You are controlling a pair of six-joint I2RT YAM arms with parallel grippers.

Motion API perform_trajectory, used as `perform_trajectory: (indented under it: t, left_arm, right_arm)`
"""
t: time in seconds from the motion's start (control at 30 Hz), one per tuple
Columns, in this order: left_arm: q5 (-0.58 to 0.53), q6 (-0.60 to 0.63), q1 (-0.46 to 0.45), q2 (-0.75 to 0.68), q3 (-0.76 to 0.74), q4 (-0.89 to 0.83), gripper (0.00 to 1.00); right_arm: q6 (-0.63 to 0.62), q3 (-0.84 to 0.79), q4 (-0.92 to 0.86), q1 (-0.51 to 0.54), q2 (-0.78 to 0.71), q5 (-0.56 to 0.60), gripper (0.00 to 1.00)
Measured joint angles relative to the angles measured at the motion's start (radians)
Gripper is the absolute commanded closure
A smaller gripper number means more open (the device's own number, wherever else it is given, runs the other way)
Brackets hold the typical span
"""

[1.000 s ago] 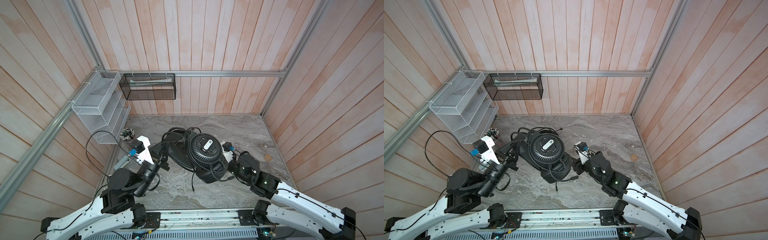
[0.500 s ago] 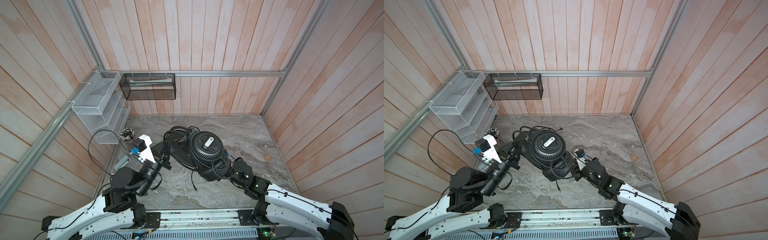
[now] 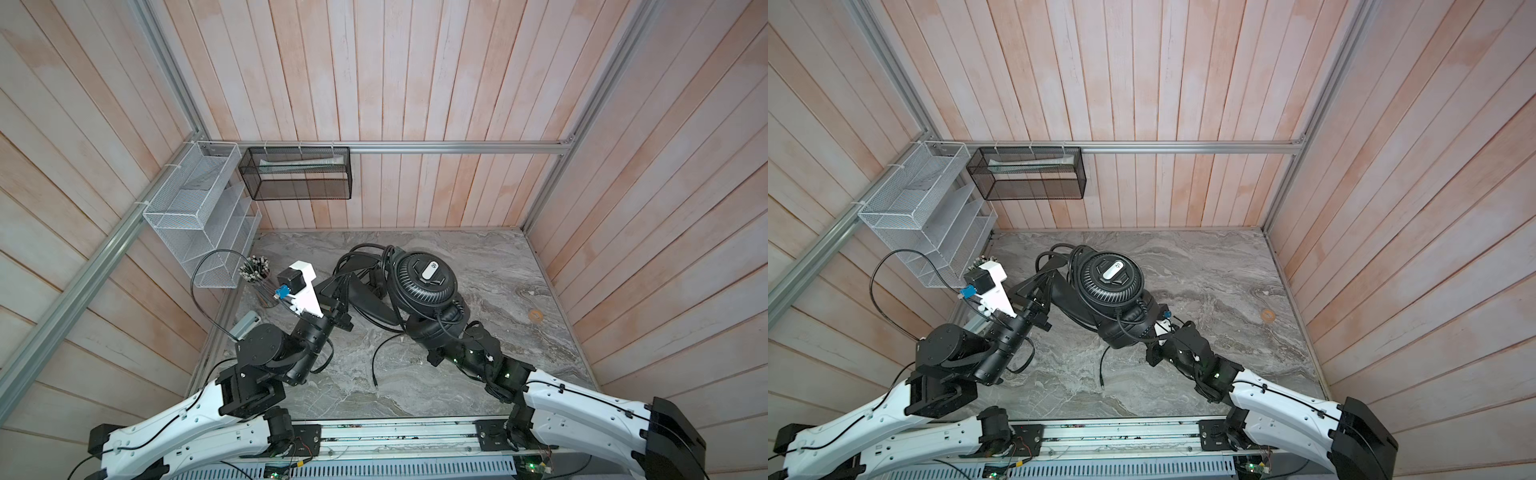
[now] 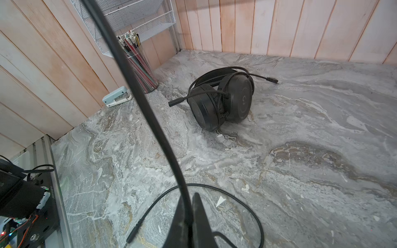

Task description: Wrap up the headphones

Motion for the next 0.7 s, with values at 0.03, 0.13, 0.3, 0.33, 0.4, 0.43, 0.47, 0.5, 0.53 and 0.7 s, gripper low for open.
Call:
perform_trajectory:
  t: [0.03, 0.13, 0.3, 0.33, 0.4, 0.43, 0.47, 0.5, 0.53, 0.7]
  left_arm:
    - [-0.001, -0.005, 0.008, 0.019, 0.014, -0.006, 1.0]
    - [-0.001, -0.03, 0.044, 0.067, 0.047, -0.032, 1.0]
    - [0.011, -0.075, 0.142, 0.128, 0.095, -0.095, 1.0]
    - [0.019, -0.084, 0.172, 0.142, 0.106, -0.106, 1.0]
    - [0.038, -0.096, 0.228, 0.167, 0.123, -0.126, 1.0]
    - [0.044, -0.102, 0.258, 0.18, 0.131, -0.136, 1.0]
    - [0.052, -0.105, 0.291, 0.195, 0.141, -0.15, 1.0]
    - [0.061, -0.105, 0.316, 0.208, 0.148, -0.16, 1.0]
    - [0.067, -0.104, 0.34, 0.223, 0.156, -0.169, 1.0]
    - [0.087, -0.09, 0.451, 0.291, 0.17, -0.189, 1.0]
  right_arm:
    - [0.004, -0.002, 0.006, 0.004, 0.002, 0.0, 1.0]
    - [0.014, -0.005, 0.026, 0.025, 0.003, 0.0, 1.0]
    - [0.022, -0.019, 0.058, 0.093, 0.008, 0.008, 1.0]
    - [0.024, -0.022, 0.059, 0.109, 0.011, 0.01, 1.0]
    - [0.027, -0.028, 0.06, 0.135, 0.011, 0.014, 1.0]
    - [0.029, -0.031, 0.06, 0.15, 0.011, 0.02, 1.0]
    - [0.03, -0.032, 0.057, 0.167, 0.011, 0.029, 1.0]
    - [0.029, -0.032, 0.053, 0.184, 0.009, 0.037, 1.0]
    - [0.029, -0.032, 0.047, 0.204, 0.004, 0.047, 1.0]
    - [0.027, -0.028, -0.011, 0.298, -0.058, 0.107, 1.0]
